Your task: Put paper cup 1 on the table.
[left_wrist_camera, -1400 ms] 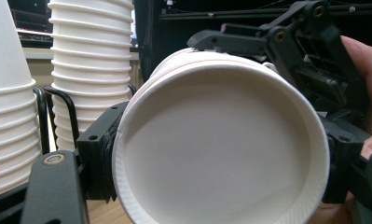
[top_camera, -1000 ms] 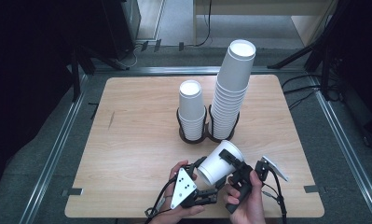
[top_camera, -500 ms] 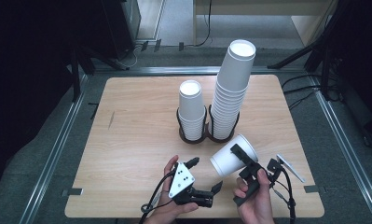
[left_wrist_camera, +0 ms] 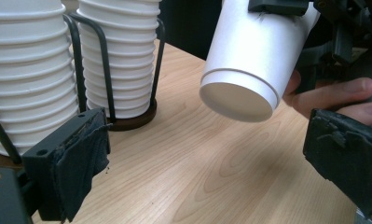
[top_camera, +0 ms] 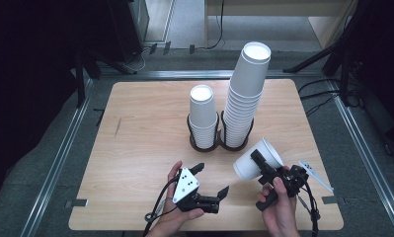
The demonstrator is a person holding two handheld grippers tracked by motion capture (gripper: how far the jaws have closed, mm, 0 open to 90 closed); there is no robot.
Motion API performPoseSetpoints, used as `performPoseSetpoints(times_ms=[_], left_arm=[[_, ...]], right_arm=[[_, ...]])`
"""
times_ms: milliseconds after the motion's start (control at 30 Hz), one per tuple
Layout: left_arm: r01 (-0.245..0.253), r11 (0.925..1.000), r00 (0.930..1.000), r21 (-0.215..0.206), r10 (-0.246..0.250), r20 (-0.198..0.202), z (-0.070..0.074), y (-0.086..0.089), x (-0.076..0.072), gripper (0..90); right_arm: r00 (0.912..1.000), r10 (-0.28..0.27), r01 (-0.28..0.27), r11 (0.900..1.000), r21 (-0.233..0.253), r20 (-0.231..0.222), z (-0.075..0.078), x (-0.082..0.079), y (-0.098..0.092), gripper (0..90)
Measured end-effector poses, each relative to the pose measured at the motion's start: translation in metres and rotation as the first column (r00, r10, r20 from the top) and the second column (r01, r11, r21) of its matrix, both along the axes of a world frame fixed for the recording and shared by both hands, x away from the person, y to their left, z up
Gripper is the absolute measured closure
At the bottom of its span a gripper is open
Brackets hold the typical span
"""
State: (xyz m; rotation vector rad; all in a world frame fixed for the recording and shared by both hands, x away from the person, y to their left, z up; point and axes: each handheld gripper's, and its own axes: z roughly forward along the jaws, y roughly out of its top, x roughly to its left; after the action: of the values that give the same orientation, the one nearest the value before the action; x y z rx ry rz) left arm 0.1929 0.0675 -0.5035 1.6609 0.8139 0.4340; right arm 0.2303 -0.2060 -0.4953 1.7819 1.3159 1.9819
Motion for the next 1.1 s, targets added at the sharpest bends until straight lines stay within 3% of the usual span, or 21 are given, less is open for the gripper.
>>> performPoseSetpoints(times_ms=[200, 400, 667, 767, 867, 1000, 1100], left_arm=[[-0.007, 1.0000, 0.9998, 0.000, 0.007, -0.020, -0.002, 0.003, 0.003, 0.9], [-0.033, 0.9994, 0.9991, 0.004, 0.033, -0.026, -0.003, 0.007, 0.006, 0.9], [-0.056, 0.9984, 0.9977, -0.001, 0.056, -0.038, -0.004, 0.013, 0.010, 0.9], [-0.065, 0.9979, 0.9971, -0.002, 0.065, -0.039, -0.005, 0.015, 0.011, 0.9], [-0.074, 0.9973, 0.9964, -0.003, 0.074, -0.042, -0.005, 0.017, 0.012, 0.9], [-0.082, 0.9966, 0.9956, 0.000, 0.082, -0.047, -0.006, 0.018, 0.013, 0.9], [-0.087, 0.9962, 0.9950, 0.001, 0.087, -0.048, -0.006, 0.019, 0.014, 0.9]], right_arm=[[0.9979, -0.043, 0.047, 0.995, -0.093, 0.049, 0.003, 0.002, -0.006, 11.6], [0.9955, -0.055, 0.065, 0.989, -0.129, 0.077, 0.005, 0.003, -0.011, 11.6], [0.9877, -0.063, 0.095, 0.968, -0.231, 0.143, 0.007, 0.003, -0.009, 11.6], [0.9795, -0.068, 0.122, 0.949, -0.292, 0.190, 0.007, 0.003, -0.008, 11.7], [0.9724, -0.072, 0.150, 0.921, -0.360, 0.222, 0.006, 0.004, -0.006, 11.6], [0.9666, -0.081, 0.175, 0.900, -0.398, 0.243, 0.004, 0.007, -0.008, 11.6], [0.9559, -0.094, 0.215, 0.870, -0.444, 0.278, 0.002, 0.009, -0.010, 11.5]])
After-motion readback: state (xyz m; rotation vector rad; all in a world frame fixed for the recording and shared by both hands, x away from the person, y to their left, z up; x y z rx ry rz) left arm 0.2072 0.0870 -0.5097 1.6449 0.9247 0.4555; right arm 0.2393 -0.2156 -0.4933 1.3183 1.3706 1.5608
